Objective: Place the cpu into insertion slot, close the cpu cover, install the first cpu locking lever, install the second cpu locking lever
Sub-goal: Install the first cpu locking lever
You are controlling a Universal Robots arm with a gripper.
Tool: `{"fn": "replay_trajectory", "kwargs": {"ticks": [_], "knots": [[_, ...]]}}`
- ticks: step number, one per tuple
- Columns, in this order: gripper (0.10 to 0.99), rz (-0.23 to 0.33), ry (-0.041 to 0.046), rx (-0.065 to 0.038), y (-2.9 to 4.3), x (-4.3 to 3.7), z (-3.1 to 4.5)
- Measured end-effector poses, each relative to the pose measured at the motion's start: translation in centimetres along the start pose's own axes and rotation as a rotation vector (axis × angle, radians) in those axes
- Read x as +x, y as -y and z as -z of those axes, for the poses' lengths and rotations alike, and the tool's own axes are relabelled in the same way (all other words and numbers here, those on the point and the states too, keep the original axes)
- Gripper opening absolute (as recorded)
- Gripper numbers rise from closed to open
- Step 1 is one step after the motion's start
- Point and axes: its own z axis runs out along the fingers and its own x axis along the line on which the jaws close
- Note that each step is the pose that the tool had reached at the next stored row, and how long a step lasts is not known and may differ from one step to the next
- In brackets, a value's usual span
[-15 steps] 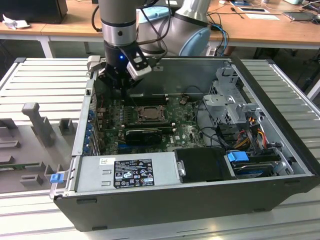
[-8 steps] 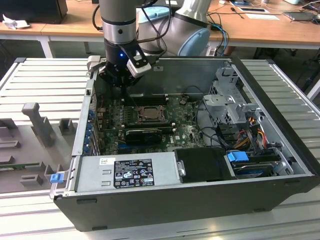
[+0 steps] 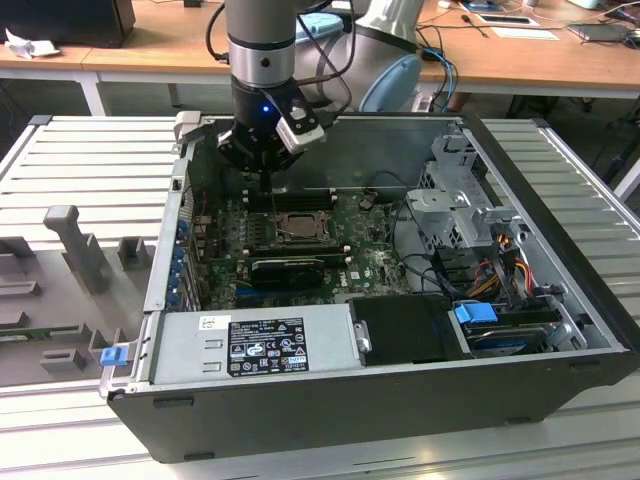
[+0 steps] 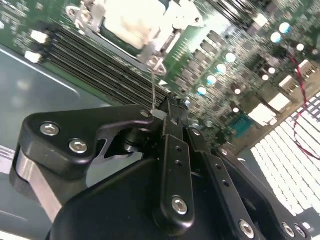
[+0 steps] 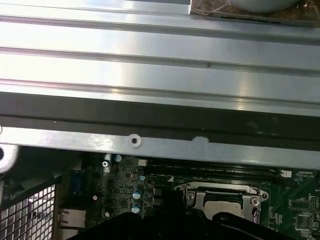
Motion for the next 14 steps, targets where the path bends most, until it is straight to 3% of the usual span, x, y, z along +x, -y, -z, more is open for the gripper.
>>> {"fn": "replay_trajectory", "kwargs": {"ticks": [4,14], "knots": [[0.106,0.000,0.0001,0.000,0.09,-1.16,-0.01],[0.106,0.000,0.0001,0.000,0.17,-2.25,-0.08]]}}
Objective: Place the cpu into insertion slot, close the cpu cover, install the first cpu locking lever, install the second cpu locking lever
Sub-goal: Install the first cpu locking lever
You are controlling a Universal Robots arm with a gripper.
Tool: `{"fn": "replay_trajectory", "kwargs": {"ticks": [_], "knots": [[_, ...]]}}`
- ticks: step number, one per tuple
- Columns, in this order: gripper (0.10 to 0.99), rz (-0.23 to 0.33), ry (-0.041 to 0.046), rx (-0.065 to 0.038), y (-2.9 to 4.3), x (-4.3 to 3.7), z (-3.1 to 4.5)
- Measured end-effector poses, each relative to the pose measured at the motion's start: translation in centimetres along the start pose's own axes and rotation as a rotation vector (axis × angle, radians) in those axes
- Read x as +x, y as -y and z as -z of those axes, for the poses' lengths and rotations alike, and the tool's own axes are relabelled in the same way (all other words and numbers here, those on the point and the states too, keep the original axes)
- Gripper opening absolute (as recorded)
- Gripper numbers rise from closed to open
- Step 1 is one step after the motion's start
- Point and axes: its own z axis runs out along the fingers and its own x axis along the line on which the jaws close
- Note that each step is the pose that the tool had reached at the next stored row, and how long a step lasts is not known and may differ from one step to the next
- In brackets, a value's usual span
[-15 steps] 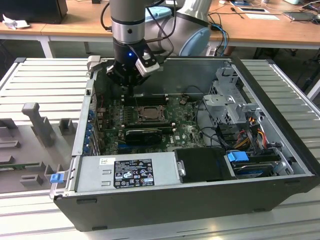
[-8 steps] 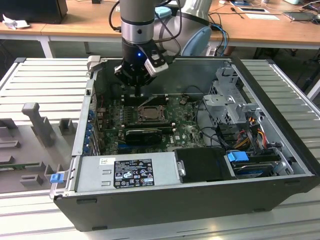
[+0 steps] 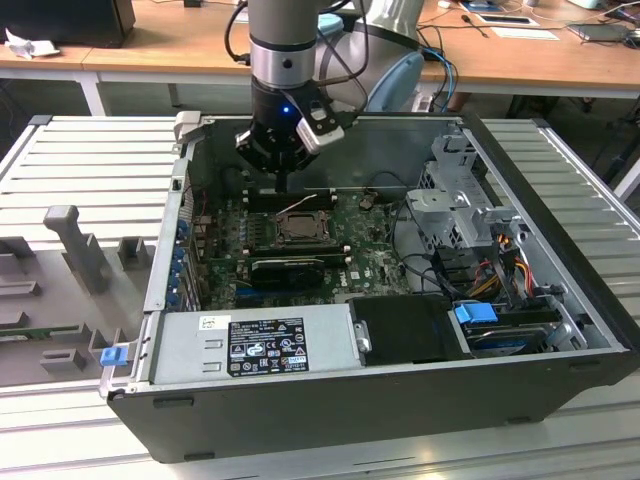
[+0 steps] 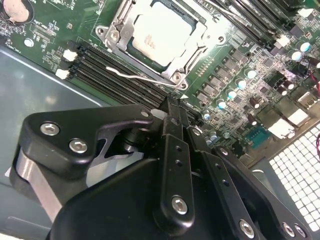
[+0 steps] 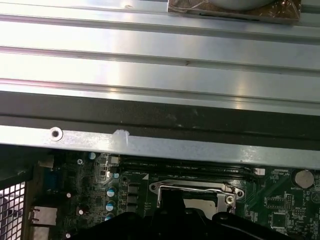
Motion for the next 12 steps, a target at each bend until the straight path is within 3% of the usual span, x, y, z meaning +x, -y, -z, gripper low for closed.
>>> {"fn": "replay_trajectory", "kwargs": {"ticks": [3,6,8,12], "knots": [[0.106,0.000,0.0003,-0.004,0.01,-0.06,-0.05],[0.106,0.000,0.0023,-0.030,0.03,-0.12,-0.19],[0.106,-0.001,0.0032,-0.040,0.09,-0.25,-0.39],[0.106,-0.001,0.0031,-0.042,0.25,-0.47,-1.11]]}}
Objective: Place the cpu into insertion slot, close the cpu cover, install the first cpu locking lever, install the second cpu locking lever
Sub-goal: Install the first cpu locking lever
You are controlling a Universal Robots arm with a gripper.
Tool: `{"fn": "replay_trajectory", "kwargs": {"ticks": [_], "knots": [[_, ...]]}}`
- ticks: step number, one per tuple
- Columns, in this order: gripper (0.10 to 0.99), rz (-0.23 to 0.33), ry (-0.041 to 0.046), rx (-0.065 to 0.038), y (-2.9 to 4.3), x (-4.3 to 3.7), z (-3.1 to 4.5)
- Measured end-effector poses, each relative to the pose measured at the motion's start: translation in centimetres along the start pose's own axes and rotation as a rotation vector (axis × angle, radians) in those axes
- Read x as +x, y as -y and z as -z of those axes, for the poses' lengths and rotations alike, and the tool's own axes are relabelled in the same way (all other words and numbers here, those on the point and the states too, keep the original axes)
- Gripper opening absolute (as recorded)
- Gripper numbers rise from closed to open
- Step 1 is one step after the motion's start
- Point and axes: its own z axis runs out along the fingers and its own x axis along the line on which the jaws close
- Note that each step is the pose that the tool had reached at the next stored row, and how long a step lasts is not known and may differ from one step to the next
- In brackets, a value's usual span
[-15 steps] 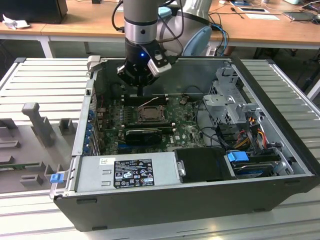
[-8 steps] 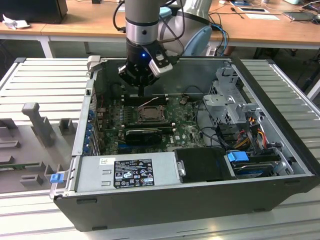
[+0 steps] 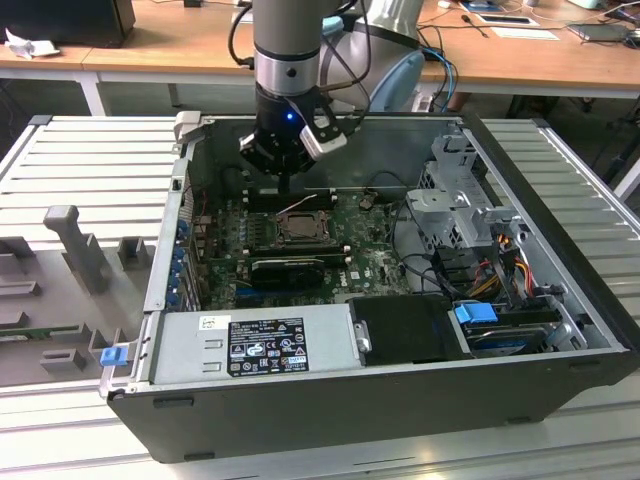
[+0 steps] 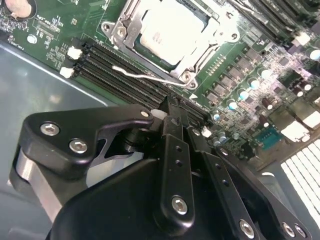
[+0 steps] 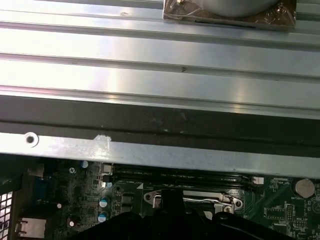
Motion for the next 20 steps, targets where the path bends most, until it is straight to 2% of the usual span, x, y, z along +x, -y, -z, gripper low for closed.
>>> {"fn": "replay_trajectory", "kwargs": {"ticks": [1,4,6,14,20], "knots": [[0.106,-0.001,0.0002,-0.002,0.04,-0.03,-0.25],[0.106,-0.001,0.0083,-0.007,0.07,-0.04,-0.39],[0.106,0.000,0.0104,-0.009,0.08,-0.06,-0.52],[0.106,-0.001,0.0106,-0.012,0.15,-0.35,-1.07],[0.106,-0.001,0.0108,-0.014,0.24,-1.19,-1.52]]}}
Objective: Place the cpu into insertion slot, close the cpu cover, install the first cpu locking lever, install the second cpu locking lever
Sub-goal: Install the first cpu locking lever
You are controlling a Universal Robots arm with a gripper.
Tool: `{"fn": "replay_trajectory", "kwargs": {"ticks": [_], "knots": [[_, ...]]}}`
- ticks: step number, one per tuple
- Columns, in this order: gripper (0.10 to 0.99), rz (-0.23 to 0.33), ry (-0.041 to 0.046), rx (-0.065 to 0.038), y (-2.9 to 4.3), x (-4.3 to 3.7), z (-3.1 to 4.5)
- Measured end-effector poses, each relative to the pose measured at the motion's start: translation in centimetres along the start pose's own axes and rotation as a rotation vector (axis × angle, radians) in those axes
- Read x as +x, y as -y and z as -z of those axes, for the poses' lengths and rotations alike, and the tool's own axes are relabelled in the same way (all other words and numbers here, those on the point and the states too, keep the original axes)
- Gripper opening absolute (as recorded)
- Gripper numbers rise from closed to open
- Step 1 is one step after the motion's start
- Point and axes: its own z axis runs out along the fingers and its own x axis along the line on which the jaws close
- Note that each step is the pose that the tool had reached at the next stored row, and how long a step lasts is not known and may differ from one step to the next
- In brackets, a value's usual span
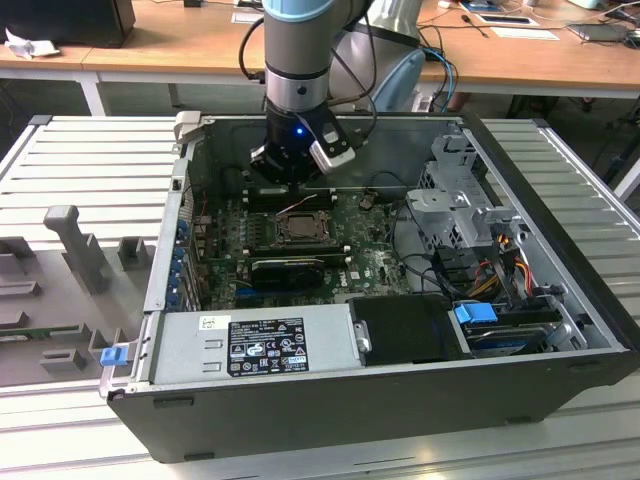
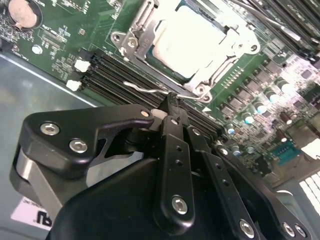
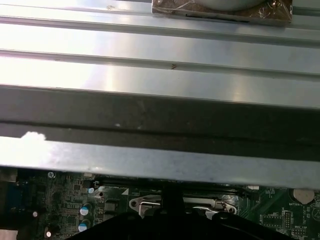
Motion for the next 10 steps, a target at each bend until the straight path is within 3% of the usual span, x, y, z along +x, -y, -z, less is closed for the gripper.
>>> {"fn": "replay_trajectory", "kwargs": {"ticks": [10], "knots": [[0.106,0.000,0.0024,-0.005,-0.01,-0.27,-0.15]]}}
